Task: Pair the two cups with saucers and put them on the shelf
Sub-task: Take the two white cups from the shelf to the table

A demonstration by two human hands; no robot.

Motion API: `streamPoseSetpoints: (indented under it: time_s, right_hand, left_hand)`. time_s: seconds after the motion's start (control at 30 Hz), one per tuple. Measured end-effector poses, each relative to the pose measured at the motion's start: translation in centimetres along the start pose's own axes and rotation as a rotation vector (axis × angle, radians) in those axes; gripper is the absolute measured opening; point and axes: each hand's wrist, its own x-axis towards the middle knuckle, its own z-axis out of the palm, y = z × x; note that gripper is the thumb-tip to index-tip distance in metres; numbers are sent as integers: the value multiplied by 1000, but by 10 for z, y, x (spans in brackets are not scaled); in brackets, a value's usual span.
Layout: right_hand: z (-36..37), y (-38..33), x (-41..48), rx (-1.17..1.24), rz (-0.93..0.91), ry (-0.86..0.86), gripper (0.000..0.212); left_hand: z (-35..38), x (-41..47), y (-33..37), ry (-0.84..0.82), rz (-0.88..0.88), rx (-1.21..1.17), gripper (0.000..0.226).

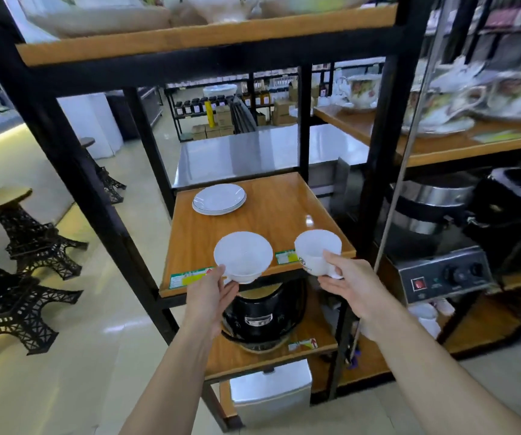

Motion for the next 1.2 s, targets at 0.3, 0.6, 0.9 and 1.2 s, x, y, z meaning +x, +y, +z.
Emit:
streamPoseSetpoints:
  time_s: [0.3,0.6,0.9,1.2]
  right_hand:
    - [-93,14,-96,136,-57,255,60]
    - [-254,40,-210,315,-114,642,49]
    - [-455,88,-375,455,-187,1011,26]
    - [-609,143,-527,517,-226,1366,24]
  left_hand:
    - [55,-77,-34,-258,-71,189,46]
    - [160,-185,-120,-588,-169,381,46]
    - [271,-387,-259,-978,-303,468,42]
    - [334,-589,-392,-1206,-527,566,27]
